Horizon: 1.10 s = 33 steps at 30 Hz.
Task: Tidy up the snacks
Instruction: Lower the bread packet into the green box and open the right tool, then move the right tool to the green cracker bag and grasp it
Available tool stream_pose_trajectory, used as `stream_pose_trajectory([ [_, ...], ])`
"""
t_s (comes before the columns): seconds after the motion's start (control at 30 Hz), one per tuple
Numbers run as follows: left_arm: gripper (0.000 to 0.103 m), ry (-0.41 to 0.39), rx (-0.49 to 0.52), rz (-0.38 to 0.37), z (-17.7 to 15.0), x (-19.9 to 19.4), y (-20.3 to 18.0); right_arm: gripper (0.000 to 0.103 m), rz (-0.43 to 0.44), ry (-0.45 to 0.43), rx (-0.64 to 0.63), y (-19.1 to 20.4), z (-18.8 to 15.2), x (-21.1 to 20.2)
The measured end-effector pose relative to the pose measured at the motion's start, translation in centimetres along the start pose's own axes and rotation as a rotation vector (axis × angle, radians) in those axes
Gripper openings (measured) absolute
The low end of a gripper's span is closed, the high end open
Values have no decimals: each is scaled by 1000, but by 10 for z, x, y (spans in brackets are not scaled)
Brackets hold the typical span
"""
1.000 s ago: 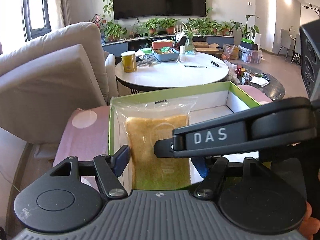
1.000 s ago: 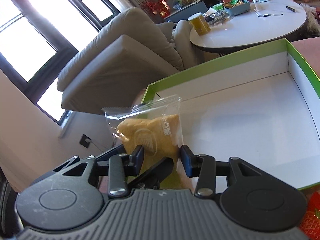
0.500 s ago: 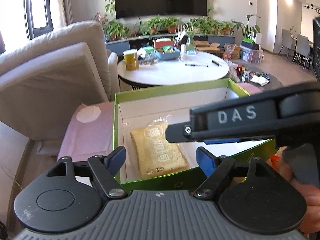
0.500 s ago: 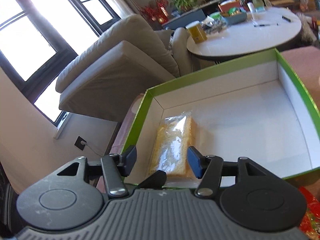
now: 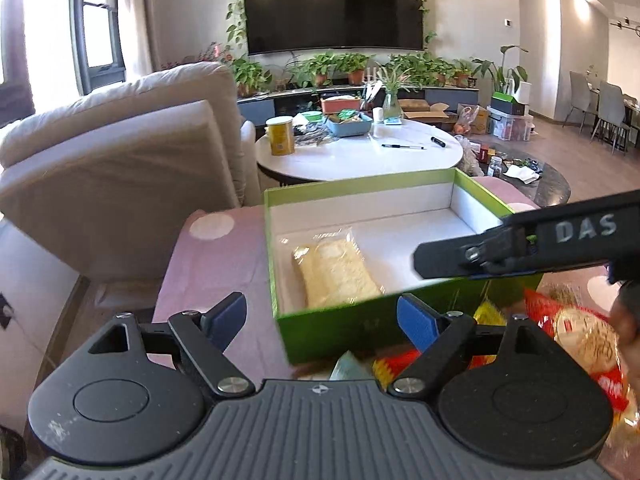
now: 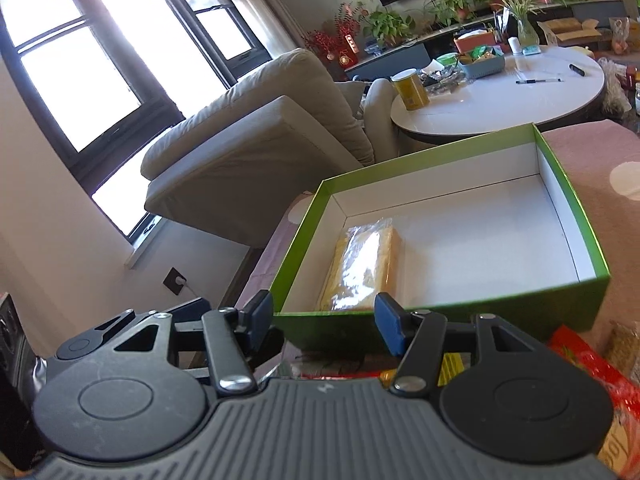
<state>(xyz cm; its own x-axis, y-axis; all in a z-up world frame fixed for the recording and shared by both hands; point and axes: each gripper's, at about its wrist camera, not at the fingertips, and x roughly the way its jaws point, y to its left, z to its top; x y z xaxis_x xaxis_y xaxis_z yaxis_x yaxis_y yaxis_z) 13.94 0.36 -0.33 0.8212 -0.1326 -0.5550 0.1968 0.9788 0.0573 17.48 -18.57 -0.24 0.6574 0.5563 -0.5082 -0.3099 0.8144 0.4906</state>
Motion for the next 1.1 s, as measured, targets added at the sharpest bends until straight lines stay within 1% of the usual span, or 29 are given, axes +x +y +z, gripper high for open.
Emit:
stream_pose_trajectory([
  [0.17,81,20,-43,-1,-19,-15,10,64,13,24,-29,9,-15,-8],
  [0.27,81,30,-56,-27,-30,-23,15,64,16,39,-52,14,-26,-13],
  [0.47,81,81,-77,-41,-52,-28,16,64,10,63,-85,21,-44,-20],
  [0.57,81,79,-98,-51,-60,-32,18,64,9,79,-90,22,-53,-24],
  [0.6,81,90,-101,-58,-63,-35,17,64,7,87,-89,22,-56,-25],
  [0.73,81,123,-141,-124,-73,-45,12,64,-4,98,-84,22,-65,-29],
  [0.83,81,134,-131,-180,-80,-53,-2,65,-3,106,-78,21,-70,-32],
  [0.97,81,138,-72,-210,-86,-62,-20,65,-13,122,-78,21,-76,-34],
  [1.03,81,132,-70,-230,-87,-67,-21,65,-15,134,-77,21,-79,-34],
  [1.1,81,118,-84,-227,-86,-73,-18,65,-18,141,-75,20,-83,-34],
])
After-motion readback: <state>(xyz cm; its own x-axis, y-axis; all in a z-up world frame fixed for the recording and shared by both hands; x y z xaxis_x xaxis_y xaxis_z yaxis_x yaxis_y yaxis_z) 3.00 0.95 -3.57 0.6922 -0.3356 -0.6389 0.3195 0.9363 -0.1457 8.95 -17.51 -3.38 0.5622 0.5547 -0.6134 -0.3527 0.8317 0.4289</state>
